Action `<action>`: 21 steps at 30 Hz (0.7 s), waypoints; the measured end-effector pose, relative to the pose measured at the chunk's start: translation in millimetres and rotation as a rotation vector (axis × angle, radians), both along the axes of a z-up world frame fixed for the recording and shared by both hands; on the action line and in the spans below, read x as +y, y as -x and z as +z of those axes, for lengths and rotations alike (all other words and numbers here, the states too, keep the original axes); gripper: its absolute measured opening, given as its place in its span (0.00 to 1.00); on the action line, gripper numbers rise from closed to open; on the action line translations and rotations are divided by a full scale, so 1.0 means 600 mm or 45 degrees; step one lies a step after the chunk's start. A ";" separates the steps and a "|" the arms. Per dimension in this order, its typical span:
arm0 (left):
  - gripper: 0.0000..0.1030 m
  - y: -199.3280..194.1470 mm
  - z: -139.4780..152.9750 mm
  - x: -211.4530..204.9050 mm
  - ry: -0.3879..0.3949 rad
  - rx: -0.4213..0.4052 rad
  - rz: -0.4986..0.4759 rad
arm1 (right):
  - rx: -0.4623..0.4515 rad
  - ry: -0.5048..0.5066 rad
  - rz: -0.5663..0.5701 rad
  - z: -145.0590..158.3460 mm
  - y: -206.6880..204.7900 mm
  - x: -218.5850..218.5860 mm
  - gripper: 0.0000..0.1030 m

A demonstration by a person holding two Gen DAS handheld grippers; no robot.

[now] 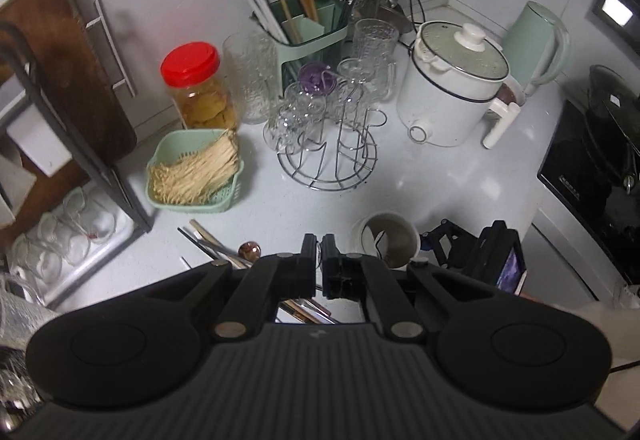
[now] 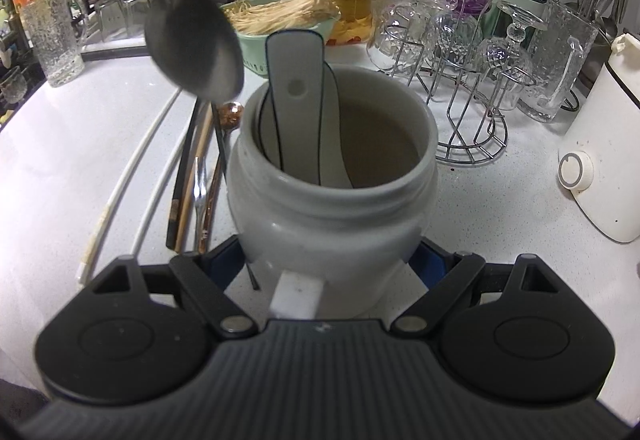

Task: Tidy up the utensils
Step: 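Carry the silver spoon with left gripper over the jar held by right gripper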

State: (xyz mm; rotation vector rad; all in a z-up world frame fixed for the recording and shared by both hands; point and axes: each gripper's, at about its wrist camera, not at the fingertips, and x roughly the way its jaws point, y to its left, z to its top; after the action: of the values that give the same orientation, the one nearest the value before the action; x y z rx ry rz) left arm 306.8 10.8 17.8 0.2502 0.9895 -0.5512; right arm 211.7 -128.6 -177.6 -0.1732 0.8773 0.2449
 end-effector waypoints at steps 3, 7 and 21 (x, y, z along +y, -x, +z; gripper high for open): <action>0.03 -0.011 0.020 -0.004 -0.008 0.025 -0.016 | 0.001 0.000 0.003 0.000 0.000 0.000 0.87; 0.03 -0.032 0.047 -0.010 0.002 0.076 -0.027 | 0.002 0.002 0.009 0.001 0.001 0.000 0.87; 0.03 -0.094 0.055 -0.087 -0.008 0.240 -0.068 | -0.003 -0.001 0.020 0.000 -0.001 0.001 0.87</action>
State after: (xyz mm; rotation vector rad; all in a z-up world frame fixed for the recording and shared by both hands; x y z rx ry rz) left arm 363.3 -41.6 51.1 0.2336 1.1703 -0.6288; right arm 212.0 -128.2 -177.8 -0.1794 0.8739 0.2596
